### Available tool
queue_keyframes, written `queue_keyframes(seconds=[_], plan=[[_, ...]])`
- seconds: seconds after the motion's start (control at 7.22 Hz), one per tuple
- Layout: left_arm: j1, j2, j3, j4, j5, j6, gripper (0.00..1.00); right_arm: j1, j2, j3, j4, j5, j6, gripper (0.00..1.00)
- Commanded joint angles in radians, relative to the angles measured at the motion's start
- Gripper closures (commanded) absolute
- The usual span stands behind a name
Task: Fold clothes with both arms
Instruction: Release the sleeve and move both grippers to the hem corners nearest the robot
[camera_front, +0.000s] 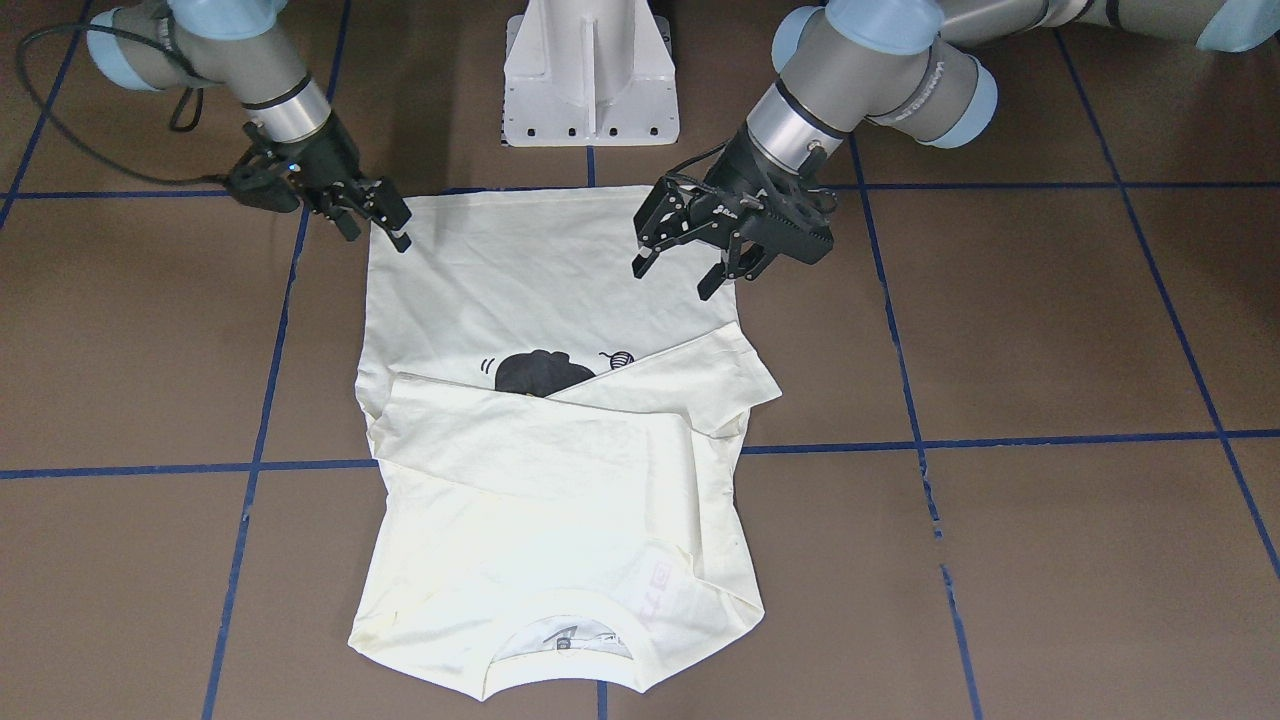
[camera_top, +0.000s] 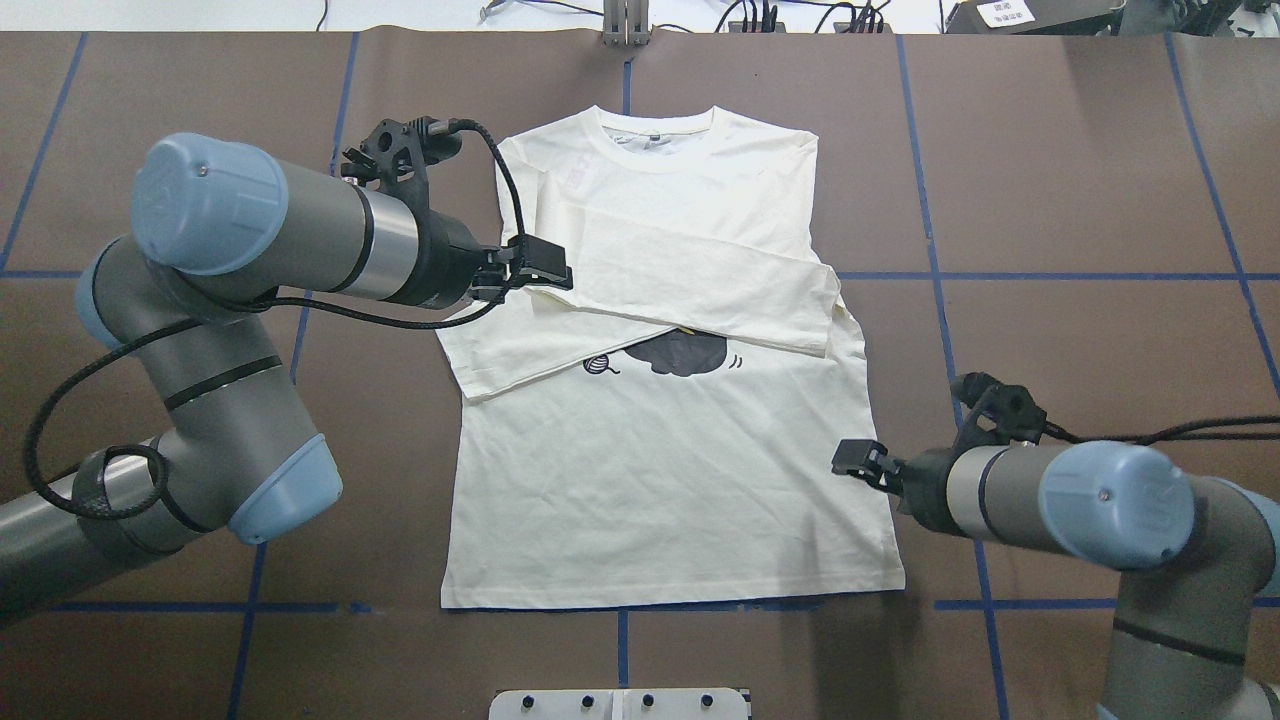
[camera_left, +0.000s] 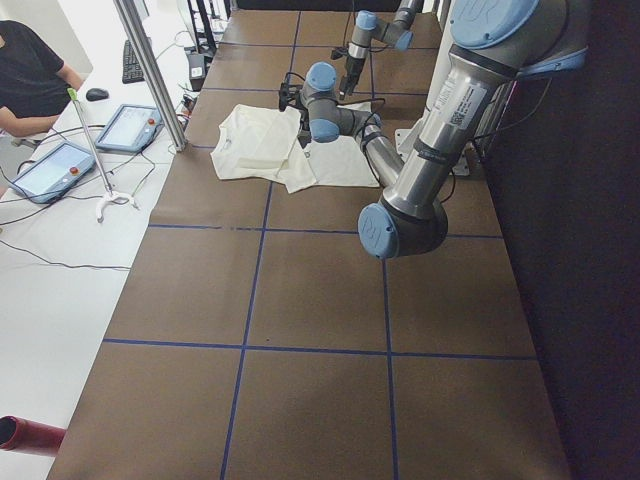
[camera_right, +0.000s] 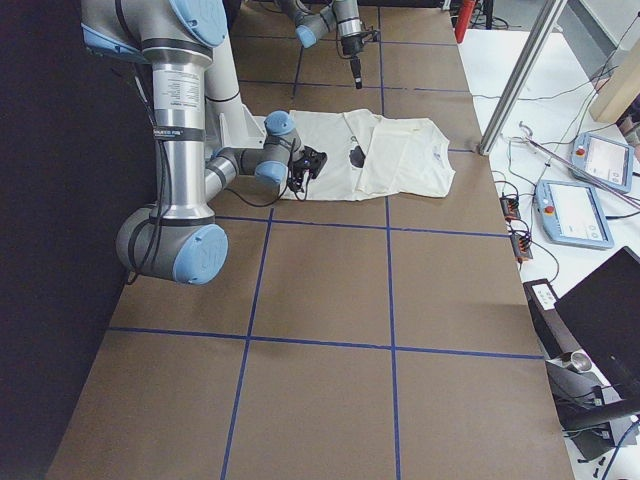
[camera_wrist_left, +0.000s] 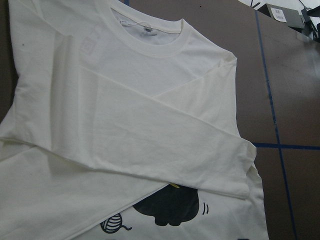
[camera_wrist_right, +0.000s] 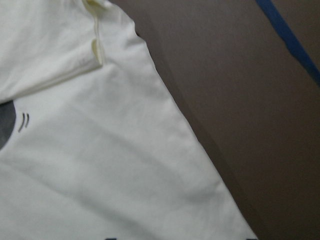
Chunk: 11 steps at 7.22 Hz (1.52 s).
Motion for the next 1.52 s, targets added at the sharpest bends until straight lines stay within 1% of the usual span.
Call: queue_keyframes(seconds=[0.0,0.14,0.42,0.55,0.69,0.83,0.97,1.25,1.39], plan=[[-0.005,0.019,0.0,0.003,-0.007,0.006,0.15,-0.155,0.004,0.048,-0.157,-0.14,0.143,0.13],[-0.007,0.02,0.0,0.003,-0.009,-0.002,0.15,-0.198,0.004,0.048,-0.209,-0.203,0.146,0.14],[-0.005,0.02,0.006,0.003,-0.006,-0.002,0.14,-0.202,-0.025,0.048,-0.237,-0.207,0.146,0.23],[-0.005,0.02,0.009,0.003,-0.006,-0.004,0.14,-0.202,-0.025,0.05,-0.24,-0.207,0.146,0.31],[-0.005,0.02,0.009,0.003,-0.006,-0.004,0.14,-0.2,-0.038,0.053,-0.24,-0.209,0.146,0.41],[-0.005,0.02,0.011,0.003,-0.006,-0.004,0.13,-0.2,-0.048,0.063,-0.24,-0.212,0.146,0.68],[-0.005,0.02,0.011,0.003,-0.006,-0.004,0.13,-0.202,-0.047,0.066,-0.24,-0.212,0.146,1.0],[-0.005,0.028,0.011,0.008,-0.006,-0.01,0.13,-0.202,-0.044,0.08,-0.24,-0.212,0.146,1.0],[0.005,0.066,-0.018,0.099,0.047,-0.081,0.13,-0.2,-0.047,0.117,-0.24,-0.21,0.146,1.0]])
